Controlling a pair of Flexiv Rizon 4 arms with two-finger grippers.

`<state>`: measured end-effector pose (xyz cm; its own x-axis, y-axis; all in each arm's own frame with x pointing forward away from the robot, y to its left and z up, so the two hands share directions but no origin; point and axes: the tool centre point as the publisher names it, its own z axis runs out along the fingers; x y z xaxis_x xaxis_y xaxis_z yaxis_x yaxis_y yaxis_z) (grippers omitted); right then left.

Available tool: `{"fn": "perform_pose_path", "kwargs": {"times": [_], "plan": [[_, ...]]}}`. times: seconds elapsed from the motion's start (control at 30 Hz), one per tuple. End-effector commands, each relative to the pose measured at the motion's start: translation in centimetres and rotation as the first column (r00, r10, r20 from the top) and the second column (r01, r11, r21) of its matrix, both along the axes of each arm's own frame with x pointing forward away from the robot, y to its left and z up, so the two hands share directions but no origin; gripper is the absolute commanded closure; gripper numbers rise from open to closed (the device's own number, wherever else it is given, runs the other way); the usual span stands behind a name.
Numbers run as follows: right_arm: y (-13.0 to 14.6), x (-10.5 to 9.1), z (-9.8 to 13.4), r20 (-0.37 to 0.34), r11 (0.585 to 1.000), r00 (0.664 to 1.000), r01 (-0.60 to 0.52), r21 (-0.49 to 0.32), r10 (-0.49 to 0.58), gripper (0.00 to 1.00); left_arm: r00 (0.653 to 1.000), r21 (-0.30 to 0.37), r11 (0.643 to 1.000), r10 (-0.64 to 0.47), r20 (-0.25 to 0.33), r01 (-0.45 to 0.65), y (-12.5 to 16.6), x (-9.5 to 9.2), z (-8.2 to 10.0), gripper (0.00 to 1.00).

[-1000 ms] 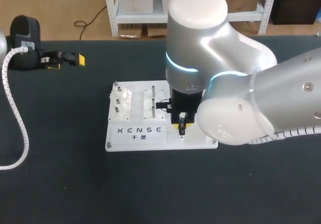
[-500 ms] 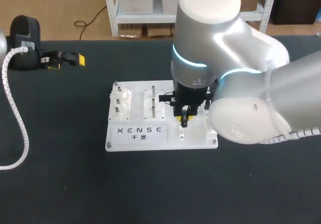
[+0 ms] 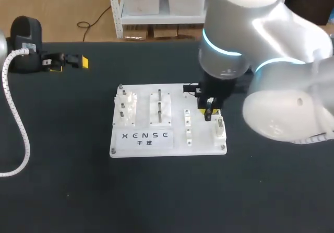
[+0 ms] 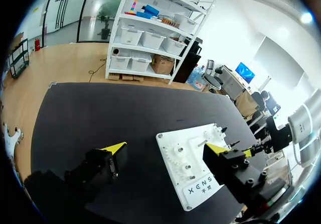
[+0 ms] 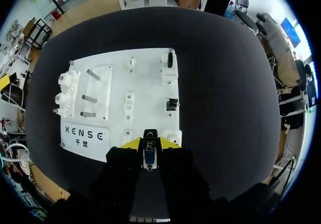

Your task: Insert the USB connector, Ethernet cable, and multi-pin plug into their matching sockets one by one.

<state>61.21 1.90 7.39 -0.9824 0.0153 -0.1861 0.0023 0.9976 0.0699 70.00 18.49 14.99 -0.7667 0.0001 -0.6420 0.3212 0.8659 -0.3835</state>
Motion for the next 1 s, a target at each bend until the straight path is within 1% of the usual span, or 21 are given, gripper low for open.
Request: {"fn": "perform_pose_path", "kwargs": {"times": [0.03,0.33,0.5,0.73,1.0], "plan": [[-1.0,-0.7,0.2,0.014,1.0,1.0,0.009,0.001,-0.009,1.0,1.0,0.0,1.0,0.0,0.0,0.0,0.0,0.0,0.0,0.0],[-1.8,-1.3,0.1,0.005,1.0,1.0,0.016,-0.019,-0.015,1.0,1.0,0.0,1.0,0.0,0.0,0.0,0.0,0.0,0.0,0.0],[-2.3,-1.4,0.1,0.0,0.999,1.0,0.03,-0.023,-0.03,1.0,1.0,0.0,1.0,0.0,0.0,0.0,0.0,0.0,0.0,0.0],[-2.4,-1.5,-0.2,-0.003,0.999,1.0,0.027,-0.03,-0.027,1.0,1.0,0.0,1.0,0.0,0.0,0.0,0.0,0.0,0.0,0.0],[-2.7,-1.4,-1.0,-0.012,0.998,0.999,0.031,-0.046,-0.032,1.0,1.0,0.0,1.0,0.0,0.0,0.0,0.0,0.0,0.0,0.0]]}}
